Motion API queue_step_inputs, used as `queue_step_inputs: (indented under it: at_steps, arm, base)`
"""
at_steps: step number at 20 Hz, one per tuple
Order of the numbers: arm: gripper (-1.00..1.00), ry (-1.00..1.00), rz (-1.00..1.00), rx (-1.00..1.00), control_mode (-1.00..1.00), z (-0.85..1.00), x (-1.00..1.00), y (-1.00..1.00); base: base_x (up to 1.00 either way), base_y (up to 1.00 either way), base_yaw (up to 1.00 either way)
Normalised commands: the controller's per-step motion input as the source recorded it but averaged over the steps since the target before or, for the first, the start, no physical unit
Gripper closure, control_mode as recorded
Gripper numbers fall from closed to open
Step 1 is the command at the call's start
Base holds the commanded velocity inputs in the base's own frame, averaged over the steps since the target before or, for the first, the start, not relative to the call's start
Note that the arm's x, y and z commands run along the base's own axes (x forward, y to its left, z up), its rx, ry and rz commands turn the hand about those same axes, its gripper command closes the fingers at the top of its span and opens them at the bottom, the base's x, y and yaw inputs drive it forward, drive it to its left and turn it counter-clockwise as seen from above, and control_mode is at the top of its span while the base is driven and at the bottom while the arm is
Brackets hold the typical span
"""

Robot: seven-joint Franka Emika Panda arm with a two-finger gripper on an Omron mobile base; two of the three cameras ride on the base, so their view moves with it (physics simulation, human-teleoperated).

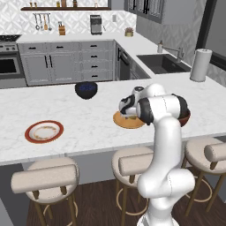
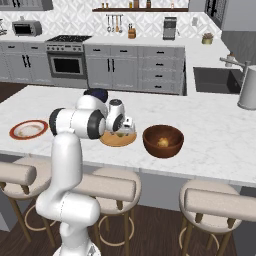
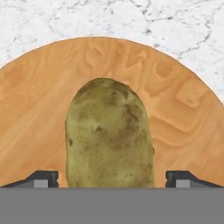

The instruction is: Pick the chicken drumstick and potato from their plates and place them in the bowl. Then put the bowl in the fridge.

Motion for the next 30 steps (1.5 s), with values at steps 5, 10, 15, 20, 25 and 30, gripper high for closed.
queue_step_inputs:
  at_steps: [5, 10, 15, 20, 25, 30]
  arm:
    - [1.00, 0.00, 0.00, 0.00, -1.00, -0.04, 0.00, 0.00]
    - [1.00, -0.05, 0.00, 0.00, -1.00, 0.54, -0.19, -0.12]
    - [1.00, -0.03, 0.00, 0.01, -1.00, 0.65, -0.70, -0.64]
    - [1.00, 0.00, -0.01, 0.00, -1.00, 0.37, -0.66, -0.99]
    - [1.00, 0.00, -0.04, 0.00, -1.00, 0.54, -0.39, -0.87]
    - [1.00, 0.01, -0.05, 0.00, -1.00, 0.28, -0.33, -0.72]
  base:
    - [0.00, 0.00, 0.00]
    - [0.00, 0.00, 0.00]
    - [0.00, 0.00, 0.00]
    - [0.00, 0.00, 0.00]
    - [0.00, 0.00, 0.00]
    - [0.00, 0.00, 0.00]
